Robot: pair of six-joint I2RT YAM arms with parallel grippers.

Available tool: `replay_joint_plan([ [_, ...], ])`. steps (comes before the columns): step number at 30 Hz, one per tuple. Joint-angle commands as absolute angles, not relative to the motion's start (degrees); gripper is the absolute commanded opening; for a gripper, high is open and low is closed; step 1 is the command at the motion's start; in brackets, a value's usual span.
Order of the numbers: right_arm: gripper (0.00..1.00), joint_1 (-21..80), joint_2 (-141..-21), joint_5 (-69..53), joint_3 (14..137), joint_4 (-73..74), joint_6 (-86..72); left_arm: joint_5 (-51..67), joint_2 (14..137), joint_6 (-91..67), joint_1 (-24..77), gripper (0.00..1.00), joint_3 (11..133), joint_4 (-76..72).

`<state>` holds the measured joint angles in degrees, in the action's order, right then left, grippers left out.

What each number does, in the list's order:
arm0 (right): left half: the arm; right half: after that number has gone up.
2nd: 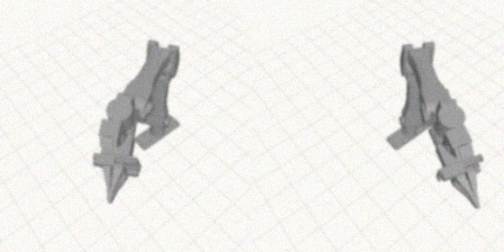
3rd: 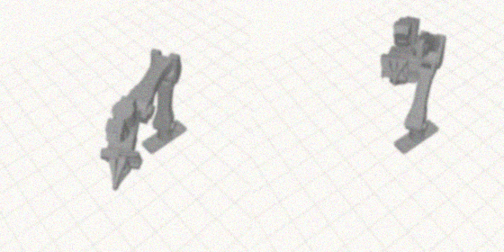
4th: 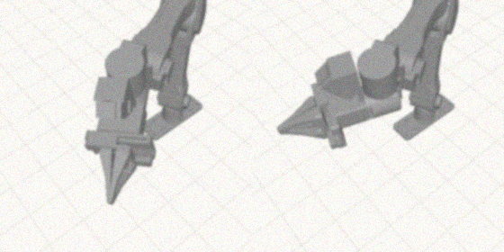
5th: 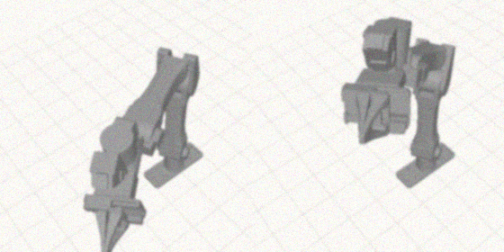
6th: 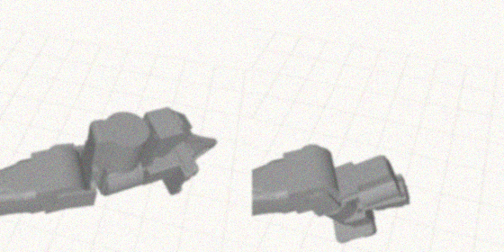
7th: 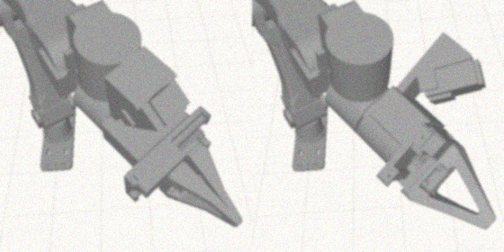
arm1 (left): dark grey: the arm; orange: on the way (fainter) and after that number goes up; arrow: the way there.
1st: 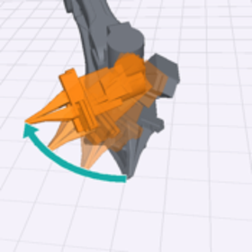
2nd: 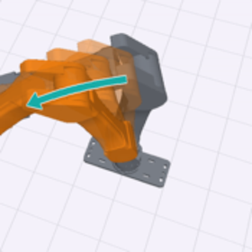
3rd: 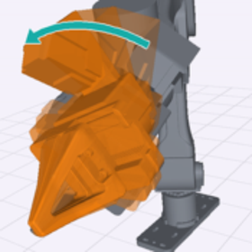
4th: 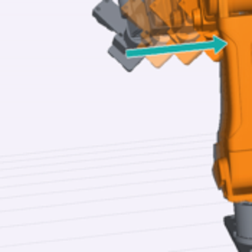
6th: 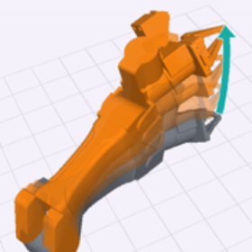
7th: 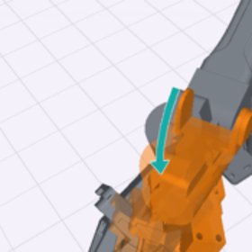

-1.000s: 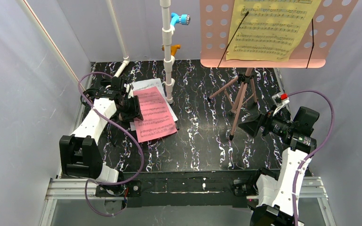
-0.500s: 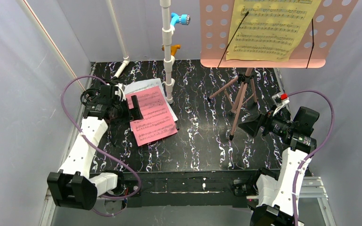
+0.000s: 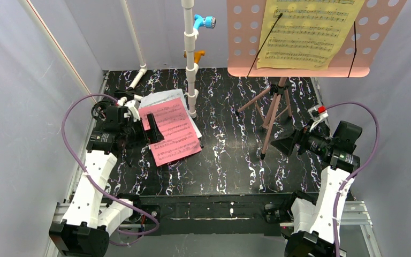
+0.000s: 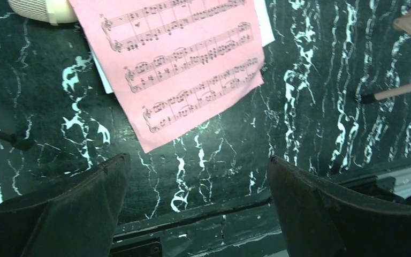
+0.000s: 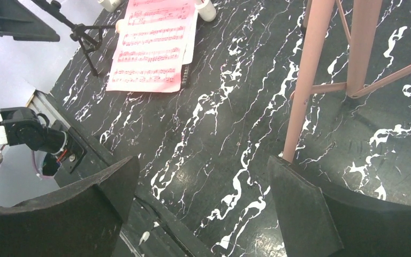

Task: Pack up the instrument practice props
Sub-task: Place the sheet music at the center of the board, then pick up the sheet music from the music stand.

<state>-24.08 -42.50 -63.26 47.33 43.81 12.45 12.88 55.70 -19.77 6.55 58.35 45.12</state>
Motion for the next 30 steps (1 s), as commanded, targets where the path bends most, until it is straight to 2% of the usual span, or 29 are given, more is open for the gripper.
replay_joint_plan([
  [1, 0.98, -24.08, -42.81, -62.98, 50.48, 45.36, 14.50, 19.07, 52.40, -20.08, 6.26, 0.98, 57.21, 46.42],
  [30, 0.98, -24.08, -43.42, -61.17, 52.57, 48.56, 16.51, 36.68, 46.99, -25.95, 6.25, 0.98, 49.05, 39.90],
])
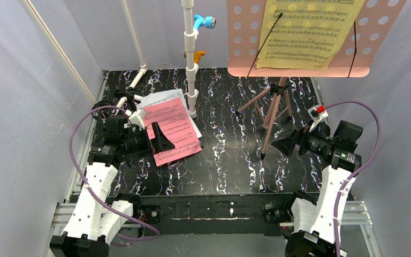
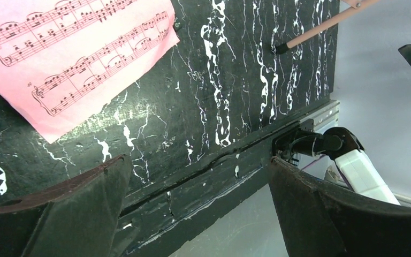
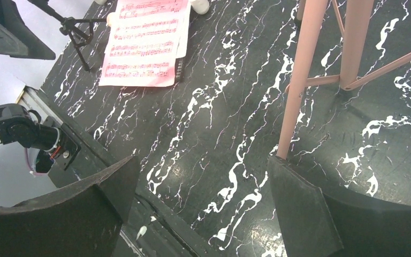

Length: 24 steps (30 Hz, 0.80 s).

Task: Pack up the instrument practice props
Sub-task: Pick up the sheet music from the music stand.

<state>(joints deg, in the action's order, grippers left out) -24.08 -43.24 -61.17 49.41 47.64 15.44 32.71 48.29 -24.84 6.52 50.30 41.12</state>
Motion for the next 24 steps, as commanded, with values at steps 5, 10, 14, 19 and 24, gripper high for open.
replay_joint_plan([
  [5, 0.98, -24.08, -43.96, -61.81, 54.20, 50.57, 17.17, 38.45, 46.17, -27.21, 6.32, 0.98, 48.13, 38.83],
  [10, 0.98, -24.08, -44.36, -62.05, 55.95, 53.31, 18.46, 40.37, 45.72, -28.37, 6.29, 0.98, 47.60, 37.84],
  [14, 0.98, -24.08, -44.71, -62.30, 57.67, 55.34, 19.06, 41.71, 45.62, -29.27, 6.36, 0.98, 47.30, 37.06],
  [19, 0.98, -24.08, -44.82, -62.74, 59.69, 56.92, 19.07, 43.22, 45.71, -30.08, 6.32, 0.98, 47.24, 36.50],
  [24, 0.98, -24.08, -45.21, -63.08, 61.50, 58.26, 19.09, 44.54, 45.46, -30.70, 6.32, 0.98, 47.20, 35.83],
])
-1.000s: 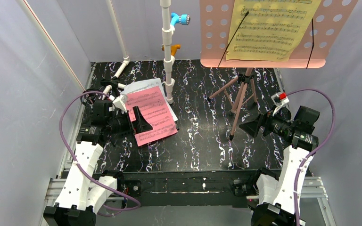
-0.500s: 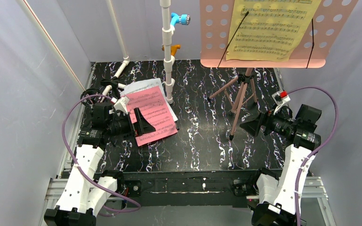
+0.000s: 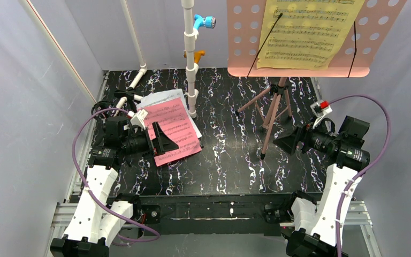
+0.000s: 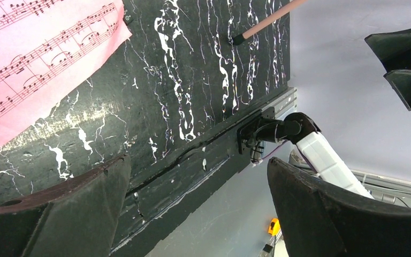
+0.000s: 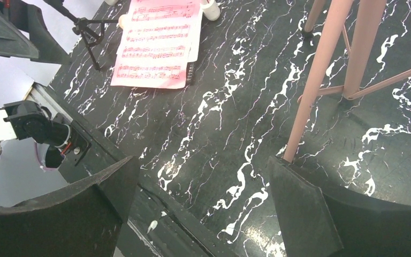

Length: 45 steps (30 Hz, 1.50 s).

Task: Pack up the instrument practice props
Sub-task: Pick up the sheet music from the music stand.

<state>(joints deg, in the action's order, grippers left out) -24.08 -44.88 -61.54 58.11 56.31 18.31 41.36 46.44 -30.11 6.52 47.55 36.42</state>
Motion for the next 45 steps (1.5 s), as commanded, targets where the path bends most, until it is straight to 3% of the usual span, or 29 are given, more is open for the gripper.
replay_joint_plan([
  [1, 0.98, -24.08, -45.30, -63.15, 61.84, 58.41, 19.10, 44.70, 45.37, -30.82, 6.36, 0.98, 47.20, 35.73],
  [25, 0.98, -24.08, -48.79, -63.16, 71.37, 64.23, 23.02, 46.67, 44.48, -31.82, 6.33, 0.98, 47.02, 34.45],
  [45, 0.99, -24.08, -54.29, -65.48, 89.09, 66.56, 23.29, 46.76, 44.30, -31.99, 6.25, 0.98, 47.09, 34.45],
])
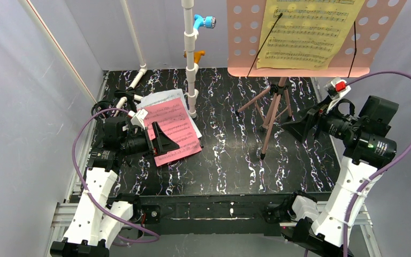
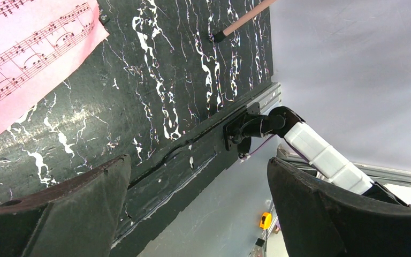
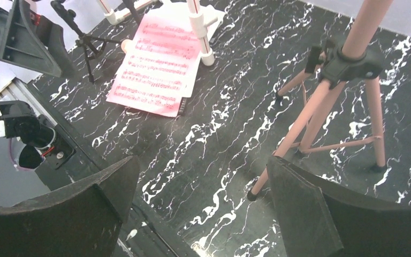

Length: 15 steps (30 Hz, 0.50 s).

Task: Pack up the instrument practice props
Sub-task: Pick up the sheet music from the music stand.

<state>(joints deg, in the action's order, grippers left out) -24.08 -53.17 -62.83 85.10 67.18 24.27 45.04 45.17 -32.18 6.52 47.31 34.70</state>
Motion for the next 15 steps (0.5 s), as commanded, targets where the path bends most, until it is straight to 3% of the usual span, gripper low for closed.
replay_joint_plan([
  [1, 0.98, -24.08, -54.58, -65.63, 89.92, 66.05, 22.73, 46.76, 44.30, -31.99, 6.33, 0.98, 47.11, 34.45],
  [15, 0.98, -24.08, -55.09, -69.12, 91.71, 42.63, 3.31, 46.67, 44.46, -31.95, 6.24, 0.98, 47.46, 34.63],
])
